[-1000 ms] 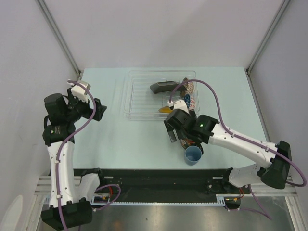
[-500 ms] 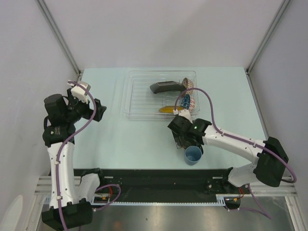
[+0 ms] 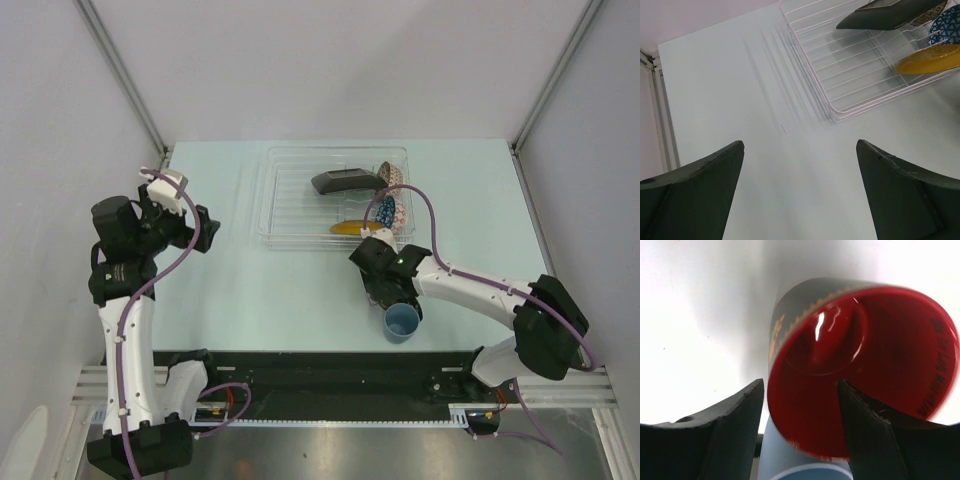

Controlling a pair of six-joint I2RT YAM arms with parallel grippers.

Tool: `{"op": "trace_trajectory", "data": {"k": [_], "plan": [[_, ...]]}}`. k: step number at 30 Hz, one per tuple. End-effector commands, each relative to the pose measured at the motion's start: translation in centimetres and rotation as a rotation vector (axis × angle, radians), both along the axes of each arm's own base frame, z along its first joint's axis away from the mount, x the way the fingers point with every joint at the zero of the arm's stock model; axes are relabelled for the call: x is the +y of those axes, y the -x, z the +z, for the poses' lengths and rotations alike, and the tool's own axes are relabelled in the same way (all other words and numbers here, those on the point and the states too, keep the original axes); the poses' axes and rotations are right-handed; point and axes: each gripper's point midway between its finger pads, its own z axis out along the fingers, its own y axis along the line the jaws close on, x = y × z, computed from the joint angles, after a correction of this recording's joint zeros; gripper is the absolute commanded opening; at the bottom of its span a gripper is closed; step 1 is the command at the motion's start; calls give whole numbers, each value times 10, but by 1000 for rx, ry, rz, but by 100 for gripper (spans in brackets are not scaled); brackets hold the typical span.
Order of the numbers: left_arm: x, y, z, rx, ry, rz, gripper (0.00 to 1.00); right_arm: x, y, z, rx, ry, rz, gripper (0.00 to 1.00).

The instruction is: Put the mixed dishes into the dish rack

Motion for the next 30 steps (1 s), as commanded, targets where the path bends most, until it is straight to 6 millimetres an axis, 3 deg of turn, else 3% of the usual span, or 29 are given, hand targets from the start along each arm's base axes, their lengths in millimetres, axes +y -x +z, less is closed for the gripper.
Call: {"op": "trace_trajectory", "data": {"k": [1, 6, 9, 12, 15, 25, 29, 30], "plan": [[3, 2, 3, -27, -24, 4, 100, 4, -11, -8, -5, -5, 16, 64], [4, 1, 4, -29, -31, 6, 100, 4, -20, -14, -4, -3, 18, 59], [5, 1, 5, -32, -34, 8, 100, 6, -20, -17, 4, -4, 24, 46], [5, 2, 7, -39, -38, 8, 99, 5, -20, -17, 4, -6, 22, 20], [4, 3, 8, -42, -41, 5, 100, 3, -20, -10, -13, -13, 17, 8], [2, 5, 4, -37, -28, 1, 100, -23, -31, 23, -103, -11, -23, 1], [0, 6, 2, -34, -23, -7, 100, -24, -38, 47, -156, -72, -27, 0], [0, 6, 2, -34, -23, -7, 100, -21, -38, 62, -186, -117, -28, 0]]}}
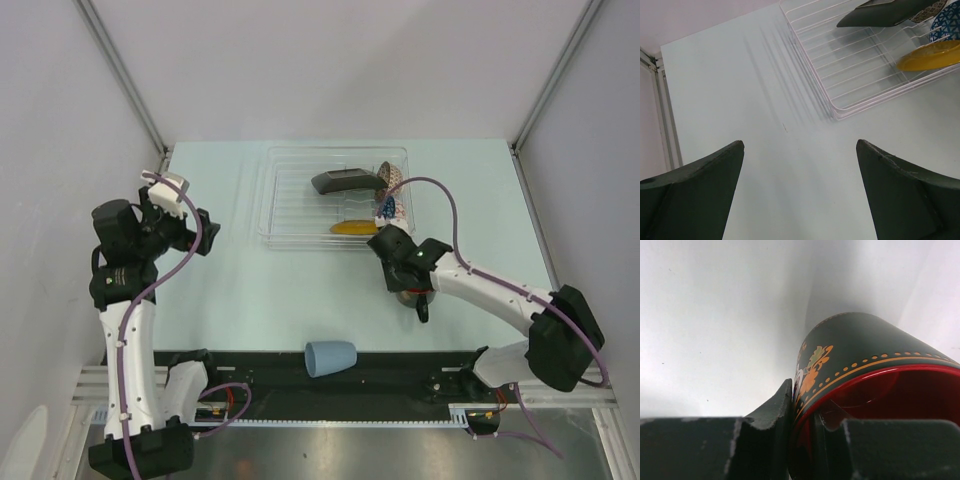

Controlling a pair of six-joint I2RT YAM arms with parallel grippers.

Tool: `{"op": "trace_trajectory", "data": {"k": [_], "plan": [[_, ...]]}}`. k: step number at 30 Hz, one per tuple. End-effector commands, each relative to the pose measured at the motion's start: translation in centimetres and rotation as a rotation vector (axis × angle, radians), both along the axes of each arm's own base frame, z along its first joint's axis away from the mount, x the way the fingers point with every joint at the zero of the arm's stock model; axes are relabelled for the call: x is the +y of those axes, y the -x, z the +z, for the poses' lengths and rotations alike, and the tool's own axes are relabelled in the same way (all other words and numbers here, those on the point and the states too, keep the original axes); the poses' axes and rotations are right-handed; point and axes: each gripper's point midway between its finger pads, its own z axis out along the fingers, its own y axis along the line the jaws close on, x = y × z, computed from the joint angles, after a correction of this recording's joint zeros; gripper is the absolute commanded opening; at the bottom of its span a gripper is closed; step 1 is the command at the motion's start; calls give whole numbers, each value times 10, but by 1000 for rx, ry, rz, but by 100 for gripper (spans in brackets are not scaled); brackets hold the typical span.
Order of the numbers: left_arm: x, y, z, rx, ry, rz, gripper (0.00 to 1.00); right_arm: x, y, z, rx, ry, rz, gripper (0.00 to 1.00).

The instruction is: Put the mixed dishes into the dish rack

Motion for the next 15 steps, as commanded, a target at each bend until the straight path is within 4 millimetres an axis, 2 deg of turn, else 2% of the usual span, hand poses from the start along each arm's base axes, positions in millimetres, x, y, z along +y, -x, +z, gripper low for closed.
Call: {"op": "trace_trajectory", "data": {"k": [1, 2, 3, 4, 6, 7, 9, 10, 11, 12, 14, 15], "plan": [[-1, 2, 4, -22, -3, -9, 100, 4, -20, 70, -182, -126, -10, 0], [-1, 1, 6, -25, 1, -11, 100, 10, -20, 84, -203, -177, 3, 0], [-2, 1, 6, -20, 13, -13, 100, 22, -12, 111, -231, -295, 47, 0], [-4, 1, 7, -21, 22, -22, 100, 35, -14, 140, -287, -398, 78, 0], [-12, 2, 14, -16, 72, -41, 100, 55, -1, 186, -349, -595, 166, 0], [-15, 2, 15, -9, 93, -51, 100, 58, 3, 233, -467, -740, 188, 0], [-29, 6, 30, -2, 176, -99, 100, 61, 10, 274, -563, -870, 219, 0], [-33, 6, 39, -6, 208, -116, 100, 59, 13, 311, -656, -977, 227, 0], [-46, 12, 47, 0, 262, -182, 100, 60, 14, 325, -690, -1023, 236, 0], [-55, 17, 54, 27, 341, -204, 100, 67, 22, 354, -754, -1118, 306, 0], [-71, 24, 74, 10, 445, -284, 100, 82, 26, 377, -762, -1242, 356, 0], [-86, 34, 84, 58, 553, -339, 100, 88, 36, 402, -804, -1338, 433, 0]]}}
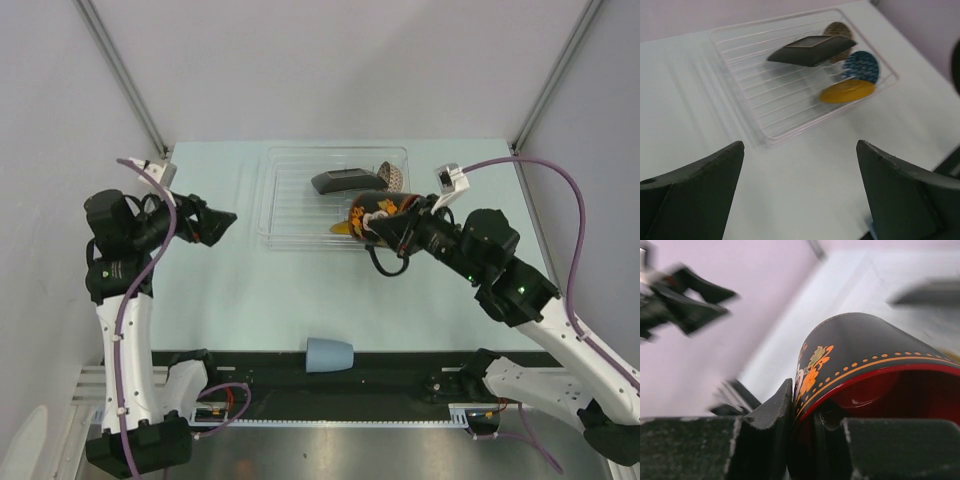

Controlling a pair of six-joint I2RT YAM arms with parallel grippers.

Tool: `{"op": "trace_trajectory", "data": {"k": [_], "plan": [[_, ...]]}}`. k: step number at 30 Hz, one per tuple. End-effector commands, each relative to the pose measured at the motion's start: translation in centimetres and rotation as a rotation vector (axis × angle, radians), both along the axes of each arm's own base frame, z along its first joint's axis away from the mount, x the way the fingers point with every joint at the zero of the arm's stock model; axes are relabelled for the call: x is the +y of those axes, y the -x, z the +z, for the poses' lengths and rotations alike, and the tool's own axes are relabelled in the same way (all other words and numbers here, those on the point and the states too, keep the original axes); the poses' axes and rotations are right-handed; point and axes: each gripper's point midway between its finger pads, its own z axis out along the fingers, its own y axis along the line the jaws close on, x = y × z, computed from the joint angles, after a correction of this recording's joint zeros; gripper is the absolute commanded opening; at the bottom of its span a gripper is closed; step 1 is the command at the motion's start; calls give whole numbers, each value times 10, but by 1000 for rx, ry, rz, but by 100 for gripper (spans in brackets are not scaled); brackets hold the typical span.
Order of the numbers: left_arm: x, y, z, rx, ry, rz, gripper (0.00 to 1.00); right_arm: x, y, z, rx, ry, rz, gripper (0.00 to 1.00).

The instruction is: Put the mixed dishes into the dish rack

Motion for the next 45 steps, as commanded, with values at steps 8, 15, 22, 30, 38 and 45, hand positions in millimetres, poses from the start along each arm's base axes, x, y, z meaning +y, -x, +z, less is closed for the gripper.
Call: {"op": "trace_trajectory", "data": {"k": [8, 15, 22, 30, 38, 45], "plan": [[-118, 74, 103, -53, 426, -502, 100, 70, 23, 195, -393, -827, 423, 0], [-130, 76, 88, -47, 448, -550, 100, 79, 3, 202, -312, -1094, 472, 0], [-131, 73, 68, 5, 436, -531, 100, 84, -1, 198, -273, -1136, 480, 0], [-138, 67, 72, 8, 473, -545, 100, 86, -5, 195, -250, -1172, 489, 0], [-154, 62, 71, 100, 542, -575, 100, 101, -6, 193, -254, -1243, 511, 0], [-160, 60, 59, 138, 543, -572, 100, 120, -7, 189, -245, -1260, 538, 0]]}}
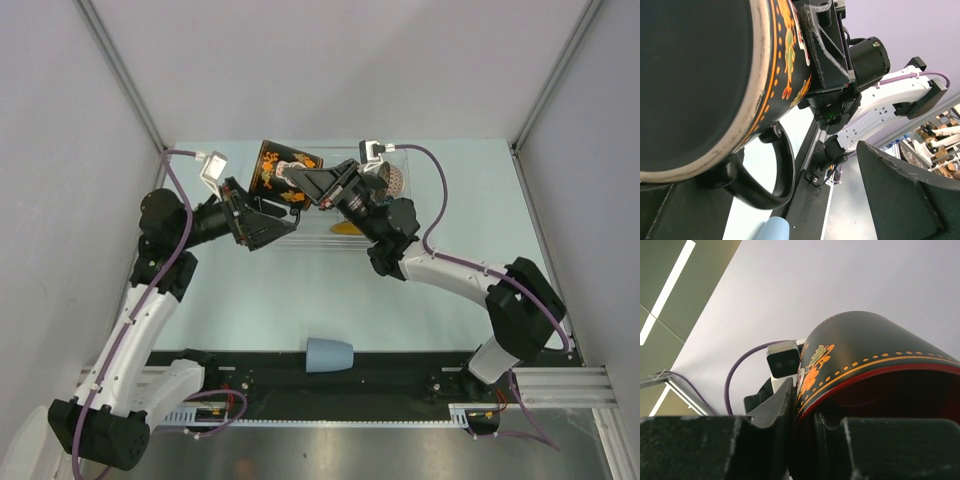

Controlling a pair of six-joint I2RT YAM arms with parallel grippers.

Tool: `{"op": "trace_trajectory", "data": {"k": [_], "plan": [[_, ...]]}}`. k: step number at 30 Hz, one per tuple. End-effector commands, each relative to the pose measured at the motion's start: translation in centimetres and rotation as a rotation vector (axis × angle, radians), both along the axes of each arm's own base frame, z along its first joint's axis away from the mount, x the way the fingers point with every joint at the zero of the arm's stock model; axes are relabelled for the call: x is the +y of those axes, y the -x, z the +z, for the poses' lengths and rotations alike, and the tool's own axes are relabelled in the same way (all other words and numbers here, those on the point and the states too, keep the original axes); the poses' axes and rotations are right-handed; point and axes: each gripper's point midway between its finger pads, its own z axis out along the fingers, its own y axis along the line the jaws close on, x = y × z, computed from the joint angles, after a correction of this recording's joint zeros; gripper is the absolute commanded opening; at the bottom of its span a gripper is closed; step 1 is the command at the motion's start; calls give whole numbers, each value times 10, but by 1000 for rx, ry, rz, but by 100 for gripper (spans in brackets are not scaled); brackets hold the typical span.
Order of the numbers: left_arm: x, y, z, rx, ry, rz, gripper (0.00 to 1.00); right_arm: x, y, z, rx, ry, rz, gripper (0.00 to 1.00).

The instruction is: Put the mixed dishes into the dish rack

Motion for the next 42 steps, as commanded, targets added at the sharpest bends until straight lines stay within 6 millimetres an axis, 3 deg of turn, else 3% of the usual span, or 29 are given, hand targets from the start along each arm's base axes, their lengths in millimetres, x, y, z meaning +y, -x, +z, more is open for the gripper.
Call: {"op": "trace_trajectory", "data": {"k": [1, 14, 19, 22, 25, 30, 33, 34, 36, 42], "plan": [[-4, 2, 5, -34, 20, -4, 100, -34, 51, 90, -229, -297, 45, 0], [-6, -6, 5, -26, 30, 12, 100, -11, 55, 83, -202, -347, 97, 0], [-6, -7, 8, -24, 36, 14, 83, -4, 57, 80, -198, -358, 114, 0], [-4, -9, 8, -21, 37, 21, 55, 0, 60, 79, -198, -360, 126, 0], [0, -13, 12, -29, 42, 42, 36, 2, 64, 78, -207, -350, 146, 0], [5, -14, 18, -45, 41, 58, 33, 6, 71, 76, -221, -328, 179, 0], [7, -13, 19, -54, 35, 65, 23, 9, 73, 74, -225, -302, 195, 0], [8, -14, 20, -66, 29, 71, 10, 9, 72, 73, -230, -290, 198, 1], [11, -15, 19, -65, 22, 79, 1, 11, 70, 70, -221, -269, 206, 9], [15, -14, 26, -94, 14, 90, 0, 7, 58, 61, -207, -228, 220, 20]]}}
